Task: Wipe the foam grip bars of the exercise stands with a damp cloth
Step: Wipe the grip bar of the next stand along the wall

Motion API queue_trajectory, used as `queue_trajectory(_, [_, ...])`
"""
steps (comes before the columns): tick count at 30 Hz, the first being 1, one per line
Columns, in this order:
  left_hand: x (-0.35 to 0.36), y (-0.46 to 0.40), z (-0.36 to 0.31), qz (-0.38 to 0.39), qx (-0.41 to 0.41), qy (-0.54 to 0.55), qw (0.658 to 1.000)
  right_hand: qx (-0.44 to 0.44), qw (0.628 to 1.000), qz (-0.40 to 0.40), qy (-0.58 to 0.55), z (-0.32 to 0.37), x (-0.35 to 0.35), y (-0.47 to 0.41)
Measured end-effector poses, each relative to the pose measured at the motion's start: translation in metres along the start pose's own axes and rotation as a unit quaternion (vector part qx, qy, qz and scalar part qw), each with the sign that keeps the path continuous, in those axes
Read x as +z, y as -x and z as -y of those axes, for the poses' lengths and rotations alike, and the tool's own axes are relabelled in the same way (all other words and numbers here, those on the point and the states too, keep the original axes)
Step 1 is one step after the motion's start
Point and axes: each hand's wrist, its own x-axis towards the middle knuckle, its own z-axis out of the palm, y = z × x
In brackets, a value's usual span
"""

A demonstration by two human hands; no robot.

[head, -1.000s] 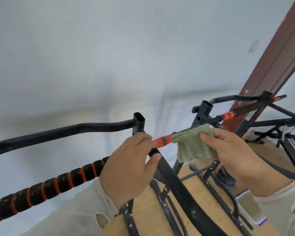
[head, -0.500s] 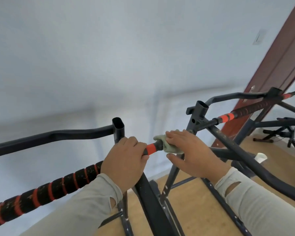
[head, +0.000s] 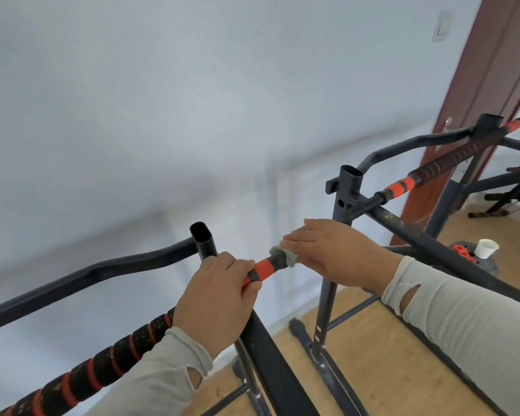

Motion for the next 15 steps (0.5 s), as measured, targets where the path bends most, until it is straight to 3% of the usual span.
queue_trajectory(3, [0.001,0.0,-0.001,-0.013,0.0,0.004,1.0,0.037,0.999,0.033,0.01,-0.021,-0.011,0.003])
queue_trajectory(6, [0.002,-0.001,-0.001,-0.021,0.0,0.0,1.0,0.146,0.984,0.098,0.006,-0.042,-0.032,0.007])
queue_trajectory(8, [0.002,-0.001,-0.001,-0.021,0.001,0.002,1.0,0.163,0.984,0.078,-0.005,-0.038,-0.036,0.006])
queue_trajectory(15, [0.003,-0.002,0.0,-0.011,0.005,0.005,1.0,0.037,0.995,-0.036,-0.089,0.025,-0.003,-0.011])
